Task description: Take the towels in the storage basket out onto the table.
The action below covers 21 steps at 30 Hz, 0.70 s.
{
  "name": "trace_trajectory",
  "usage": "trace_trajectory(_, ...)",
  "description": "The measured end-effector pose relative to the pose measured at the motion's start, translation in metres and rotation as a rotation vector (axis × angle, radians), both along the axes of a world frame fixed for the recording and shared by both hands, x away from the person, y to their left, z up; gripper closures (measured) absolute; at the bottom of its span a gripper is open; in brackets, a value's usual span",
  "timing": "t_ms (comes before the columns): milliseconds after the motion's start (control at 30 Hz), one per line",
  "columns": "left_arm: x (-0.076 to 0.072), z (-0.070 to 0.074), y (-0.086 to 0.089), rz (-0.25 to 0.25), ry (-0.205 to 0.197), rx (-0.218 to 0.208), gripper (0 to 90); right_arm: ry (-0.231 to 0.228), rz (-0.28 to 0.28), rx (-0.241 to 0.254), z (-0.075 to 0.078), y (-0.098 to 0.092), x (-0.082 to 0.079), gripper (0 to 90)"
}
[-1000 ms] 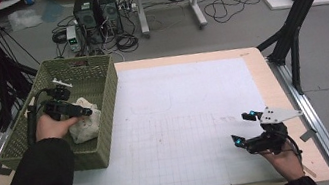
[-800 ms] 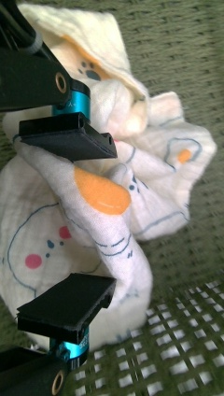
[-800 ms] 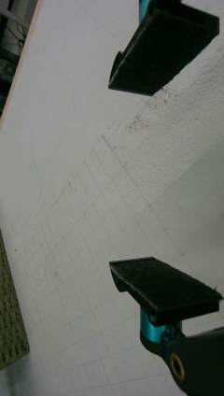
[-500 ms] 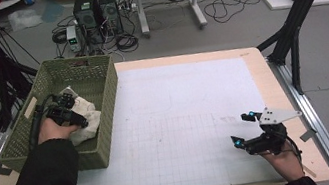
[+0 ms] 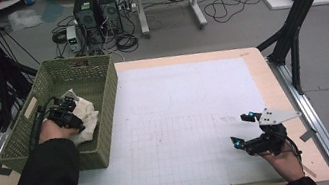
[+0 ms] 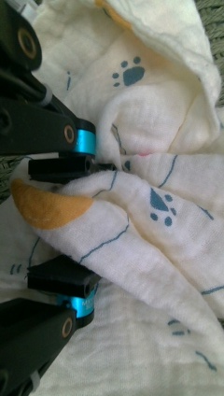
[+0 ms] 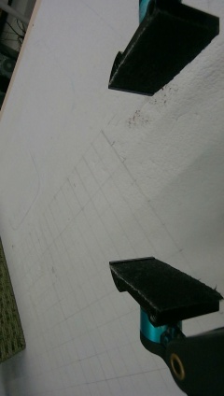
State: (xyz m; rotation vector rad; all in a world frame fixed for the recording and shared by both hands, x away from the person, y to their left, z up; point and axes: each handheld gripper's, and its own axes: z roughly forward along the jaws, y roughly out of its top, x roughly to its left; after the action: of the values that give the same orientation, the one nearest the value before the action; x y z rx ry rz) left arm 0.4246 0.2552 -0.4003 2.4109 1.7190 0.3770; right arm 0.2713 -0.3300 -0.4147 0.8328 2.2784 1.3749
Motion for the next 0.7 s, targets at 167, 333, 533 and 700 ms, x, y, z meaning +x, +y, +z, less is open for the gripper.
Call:
trace_trajectory(167,-0.0006,0.0000,0.0000,-0.007,-0.003,0.008,65.4,-0.006,0.006,0.000,-0.0001,0.0004,0.0002,10.6)
trace_trajectory(333,-0.0014,0.0004,0.0010,-0.009,-0.003,0.002,70.3,0.000,0.006,0.000,-0.0006,0.0010,-0.0003,10.6)
trace_trajectory(533,-0.0022,0.0004,0.0016,-0.001,-0.004,-0.007,76.1,0.005,0.006,-0.001,-0.0010,0.0016,-0.0008,10.6)
trace_trajectory(700,-0.0029,0.0009,0.0027,0.000,0.000,-0.016,77.5,0.011,0.009,-0.004,-0.0028,0.0029,-0.0010,10.6)
